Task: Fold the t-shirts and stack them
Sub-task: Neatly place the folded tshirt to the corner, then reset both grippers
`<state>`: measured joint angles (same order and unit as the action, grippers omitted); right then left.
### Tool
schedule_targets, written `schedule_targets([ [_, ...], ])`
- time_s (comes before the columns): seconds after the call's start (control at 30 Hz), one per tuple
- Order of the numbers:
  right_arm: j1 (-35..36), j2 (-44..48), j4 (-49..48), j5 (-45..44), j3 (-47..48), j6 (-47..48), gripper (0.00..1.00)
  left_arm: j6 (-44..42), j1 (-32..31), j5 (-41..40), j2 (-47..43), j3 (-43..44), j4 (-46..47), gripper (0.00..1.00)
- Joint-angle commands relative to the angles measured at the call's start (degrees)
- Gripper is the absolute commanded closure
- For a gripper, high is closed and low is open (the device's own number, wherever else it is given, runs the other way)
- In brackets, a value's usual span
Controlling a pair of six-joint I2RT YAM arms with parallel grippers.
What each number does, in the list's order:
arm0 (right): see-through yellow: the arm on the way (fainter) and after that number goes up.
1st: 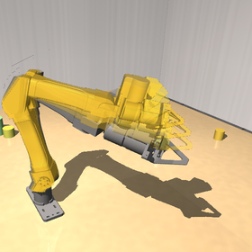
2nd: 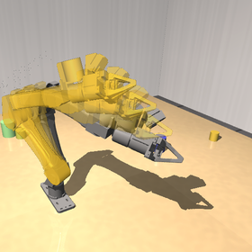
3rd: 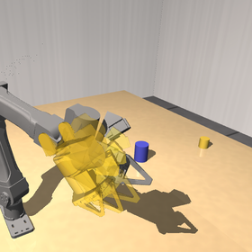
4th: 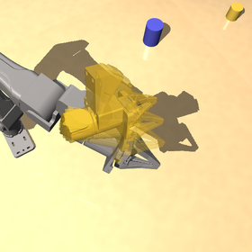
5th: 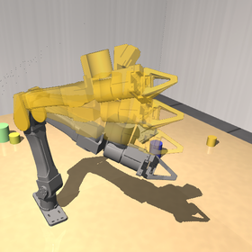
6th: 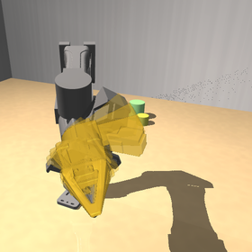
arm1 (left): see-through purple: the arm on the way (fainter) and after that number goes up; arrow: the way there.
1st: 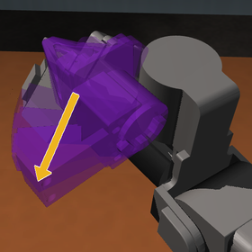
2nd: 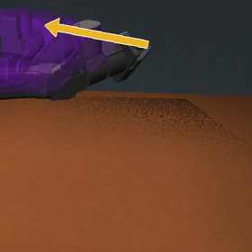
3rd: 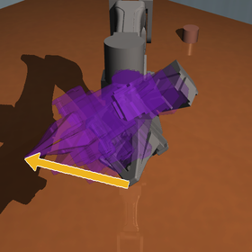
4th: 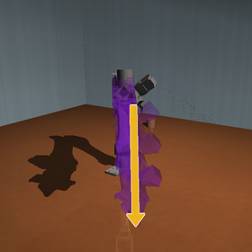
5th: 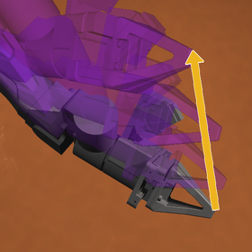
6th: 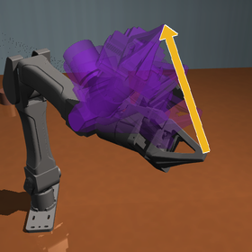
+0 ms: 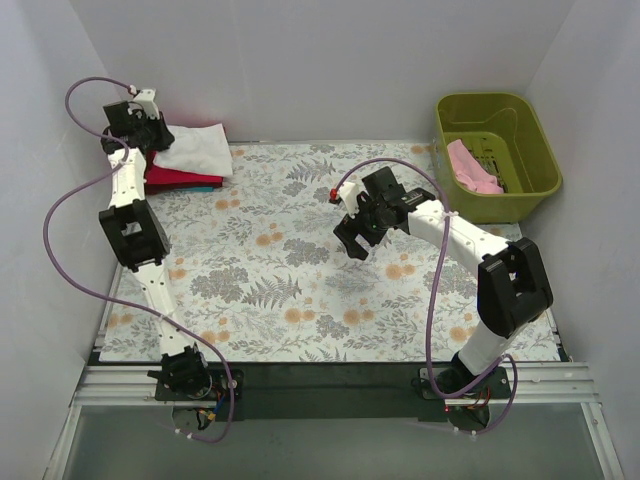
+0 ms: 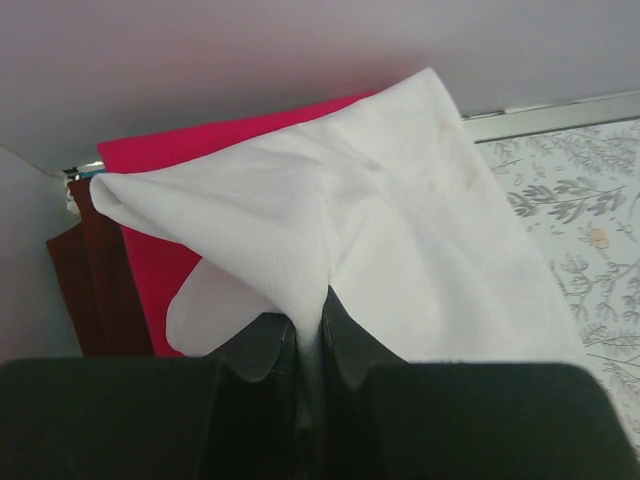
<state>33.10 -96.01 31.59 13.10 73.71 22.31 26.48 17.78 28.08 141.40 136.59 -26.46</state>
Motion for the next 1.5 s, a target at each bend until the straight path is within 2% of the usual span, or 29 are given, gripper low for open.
schedule_targets([
  [0.0,-0.14,0.03,0.40,0.43,2.23,0.11,0.02,-4.06,1.38,0.32,-0.96,1.39,4.13,1.00],
  [0.5,-0.14,-0.85,0.57,0.34,3.02,0.02,0.02,-12.24,3.40,0.76,1.68,0.08,7.91,1.00],
  [0.53,-0.14,-0.94,0.57,0.34,3.02,0.02,0.02,-12.33,3.40,0.06,1.42,-0.27,8.78,0.97],
  [0.57,-0.14,-1.02,0.57,0.26,3.19,0.02,0.02,-12.59,3.40,-1.52,1.33,-0.36,9.05,0.78],
  [0.63,-0.14,-1.11,0.57,0.43,3.28,0.02,0.02,-12.42,3.58,-2.76,0.89,-0.02,9.58,0.60],
  [0.7,-0.14,-1.03,0.66,0.52,3.63,0.02,0.02,-12.42,3.75,-3.55,0.37,0.25,9.85,0.25],
  [0.73,-0.14,-1.20,0.66,0.43,3.81,0.02,0.02,-12.50,3.84,-3.90,-0.68,0.34,10.02,0.13],
  [0.97,-0.32,-1.29,1.45,-0.01,5.12,-0.07,0.02,-8.65,3.93,-4.96,-7.88,-1.24,10.11,0.10],
  [1.07,-1.19,-1.03,2.24,0.34,6.09,-0.24,0.02,-7.41,2.97,-3.64,-11.93,-4.75,7.66,0.09],
  [1.13,-2.25,-0.67,3.21,1.04,7.49,-0.42,0.02,-7.58,1.74,-4.25,-15.45,-6.07,2.57,0.08],
  [1.3,-7.95,0.55,4.35,3.07,11.01,-1.38,0.02,-1.80,-4.59,-5.58,-21.07,-8.71,-9.99,0.07],
  [1.4,-13.14,1.26,4.62,5.26,13.64,-3.92,0.02,7.15,-7.84,-3.65,-25.64,-13.79,-11.86,0.06],
  [1.47,-17.09,2.13,4.70,7.02,15.57,-6.55,0.02,8.50,-10.55,-1.55,-27.41,-14.34,-14.74,0.05],
])
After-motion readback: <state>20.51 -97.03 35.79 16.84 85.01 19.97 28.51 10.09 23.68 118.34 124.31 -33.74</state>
